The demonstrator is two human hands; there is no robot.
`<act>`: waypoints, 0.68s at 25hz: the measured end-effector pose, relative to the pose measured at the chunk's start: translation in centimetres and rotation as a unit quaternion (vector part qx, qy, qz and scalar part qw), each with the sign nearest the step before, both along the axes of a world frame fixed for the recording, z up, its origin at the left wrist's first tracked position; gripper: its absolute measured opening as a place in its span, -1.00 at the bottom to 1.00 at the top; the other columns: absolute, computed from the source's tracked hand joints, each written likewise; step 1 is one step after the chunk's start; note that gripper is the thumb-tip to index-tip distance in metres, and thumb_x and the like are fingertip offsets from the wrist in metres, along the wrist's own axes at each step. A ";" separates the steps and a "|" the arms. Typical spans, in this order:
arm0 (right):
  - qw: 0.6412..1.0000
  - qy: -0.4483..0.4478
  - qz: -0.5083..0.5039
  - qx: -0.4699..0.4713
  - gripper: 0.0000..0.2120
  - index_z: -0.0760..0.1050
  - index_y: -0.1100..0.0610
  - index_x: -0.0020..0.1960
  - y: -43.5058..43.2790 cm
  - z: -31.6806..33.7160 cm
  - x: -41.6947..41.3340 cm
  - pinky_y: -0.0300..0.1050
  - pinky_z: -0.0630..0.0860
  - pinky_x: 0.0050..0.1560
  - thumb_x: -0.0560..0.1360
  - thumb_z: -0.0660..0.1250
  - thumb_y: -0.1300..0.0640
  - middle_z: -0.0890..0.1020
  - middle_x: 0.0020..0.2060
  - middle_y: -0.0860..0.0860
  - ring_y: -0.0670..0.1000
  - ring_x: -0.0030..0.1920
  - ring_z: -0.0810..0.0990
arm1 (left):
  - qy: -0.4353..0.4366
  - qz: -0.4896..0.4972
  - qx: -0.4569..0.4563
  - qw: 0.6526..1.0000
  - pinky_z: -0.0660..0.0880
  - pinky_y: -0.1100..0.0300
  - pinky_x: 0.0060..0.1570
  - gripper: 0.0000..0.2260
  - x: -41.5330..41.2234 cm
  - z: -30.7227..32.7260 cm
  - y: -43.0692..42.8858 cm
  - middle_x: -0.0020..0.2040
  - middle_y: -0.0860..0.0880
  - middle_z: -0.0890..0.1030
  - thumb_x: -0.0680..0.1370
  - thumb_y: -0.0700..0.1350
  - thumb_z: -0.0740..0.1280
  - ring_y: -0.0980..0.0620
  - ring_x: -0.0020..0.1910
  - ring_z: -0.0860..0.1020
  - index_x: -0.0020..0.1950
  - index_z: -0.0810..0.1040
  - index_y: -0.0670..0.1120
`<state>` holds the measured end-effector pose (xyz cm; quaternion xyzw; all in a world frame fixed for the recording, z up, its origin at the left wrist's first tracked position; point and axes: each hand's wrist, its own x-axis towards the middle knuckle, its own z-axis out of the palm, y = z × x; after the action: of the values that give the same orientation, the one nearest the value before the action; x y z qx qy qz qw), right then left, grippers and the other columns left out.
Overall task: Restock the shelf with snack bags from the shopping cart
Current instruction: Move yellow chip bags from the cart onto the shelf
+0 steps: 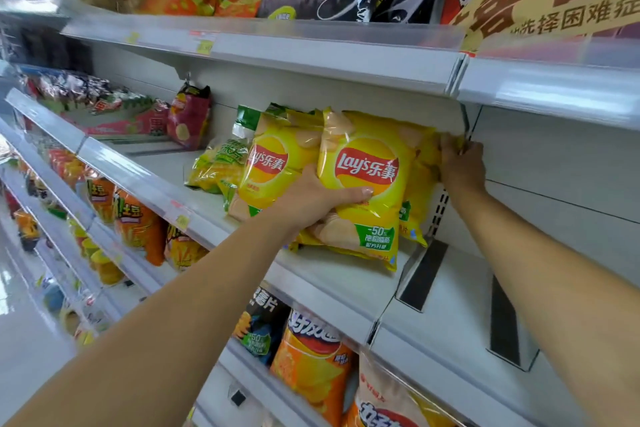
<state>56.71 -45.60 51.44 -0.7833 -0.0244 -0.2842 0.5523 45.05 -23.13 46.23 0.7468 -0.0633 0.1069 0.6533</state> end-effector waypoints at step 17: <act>0.847 0.260 0.058 -0.461 -0.82 0.54 0.22 0.11 0.2 -4.9 0.3 -0.10 0.47 0.08 0.58 0.25 0.18 0.60 0.14 0.22 0.16 0.12 0.57 | 0.019 0.010 0.007 1.000 0.40 -0.08 0.35 -0.12 5.9 -2.4 -3.9 0.43 -0.01 0.36 0.45 0.09 0.48 -0.04 0.31 0.41 0.57 -0.04 0.08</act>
<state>57.00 -45.40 46.51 -0.9901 -0.0537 0.0059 0.1293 50.93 -27.04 43.84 0.7540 -0.0439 0.0984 0.6479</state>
